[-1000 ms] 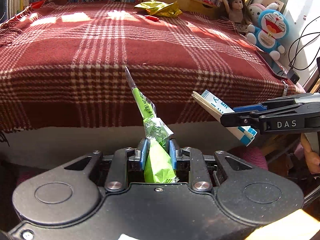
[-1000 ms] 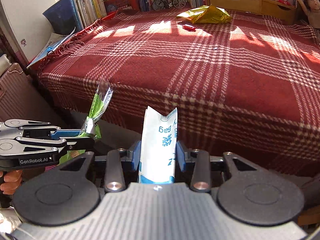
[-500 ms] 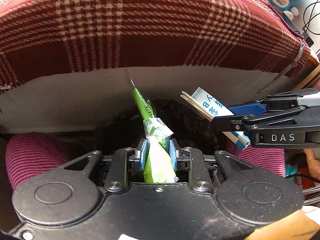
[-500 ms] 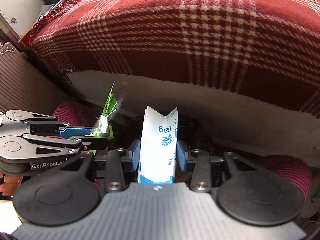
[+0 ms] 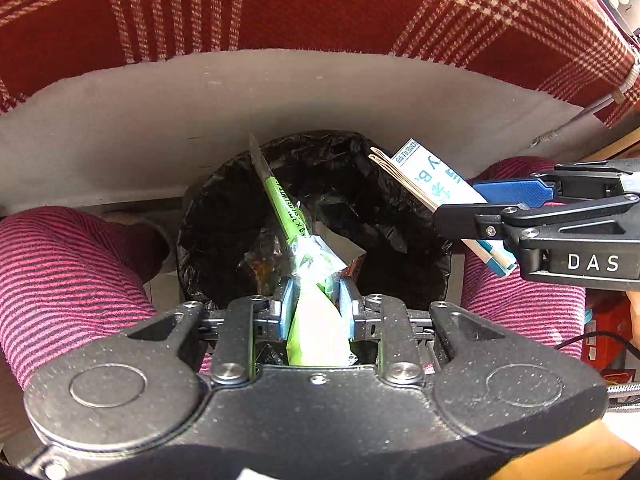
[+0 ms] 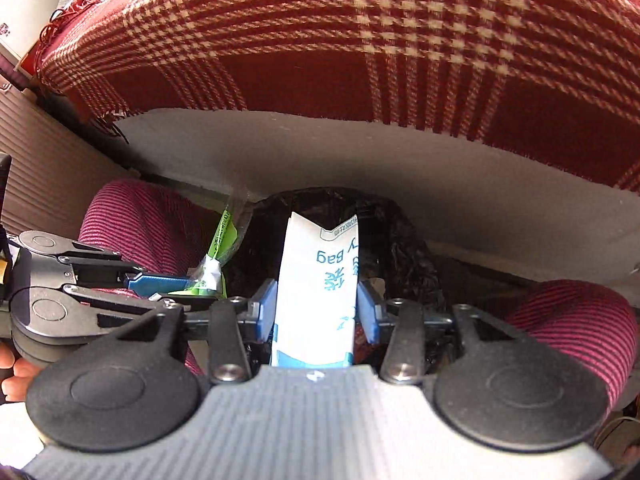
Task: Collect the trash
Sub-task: 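Carry the green wrapper and white packet into the trash bag and open both tools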
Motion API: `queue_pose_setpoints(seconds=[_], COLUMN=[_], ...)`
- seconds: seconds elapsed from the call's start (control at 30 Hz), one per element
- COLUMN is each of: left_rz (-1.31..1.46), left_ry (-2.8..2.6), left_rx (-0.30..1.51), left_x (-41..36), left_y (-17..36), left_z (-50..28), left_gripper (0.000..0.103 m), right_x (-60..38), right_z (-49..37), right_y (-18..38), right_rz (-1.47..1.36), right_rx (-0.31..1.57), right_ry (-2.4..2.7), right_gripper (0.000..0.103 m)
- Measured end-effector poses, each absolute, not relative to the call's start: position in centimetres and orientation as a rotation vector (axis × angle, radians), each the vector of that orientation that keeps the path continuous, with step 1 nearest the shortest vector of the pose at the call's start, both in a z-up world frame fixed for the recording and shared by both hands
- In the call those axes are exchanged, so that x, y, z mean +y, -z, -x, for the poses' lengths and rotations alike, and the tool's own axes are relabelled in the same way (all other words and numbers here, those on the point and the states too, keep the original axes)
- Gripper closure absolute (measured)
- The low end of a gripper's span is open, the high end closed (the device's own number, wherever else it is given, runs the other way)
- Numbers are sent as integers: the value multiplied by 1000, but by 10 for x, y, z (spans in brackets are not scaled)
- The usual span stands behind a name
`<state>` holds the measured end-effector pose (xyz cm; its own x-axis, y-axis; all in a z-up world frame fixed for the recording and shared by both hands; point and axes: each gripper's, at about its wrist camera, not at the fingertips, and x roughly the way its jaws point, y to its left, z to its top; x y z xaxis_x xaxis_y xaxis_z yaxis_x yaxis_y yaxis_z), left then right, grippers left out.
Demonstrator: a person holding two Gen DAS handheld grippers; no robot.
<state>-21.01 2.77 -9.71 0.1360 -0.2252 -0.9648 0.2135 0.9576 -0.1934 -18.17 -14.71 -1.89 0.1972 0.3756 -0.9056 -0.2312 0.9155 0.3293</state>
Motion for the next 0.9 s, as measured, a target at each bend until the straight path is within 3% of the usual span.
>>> queue_pose_setpoints(seconds=[0.83, 0.9], left_rz=[0, -5], left_ry=[304, 303], left_rx=[1412, 1409], left_x=[27, 26], left_y=[102, 101], left_z=[209, 209], left_gripper=[79, 76], right_x=[-145, -145], right_z=[179, 179], right_y=[21, 21], right_rz=[-128, -126], right_rx=[1311, 1310], right_ry=[-428, -428], right_gripper=[43, 43])
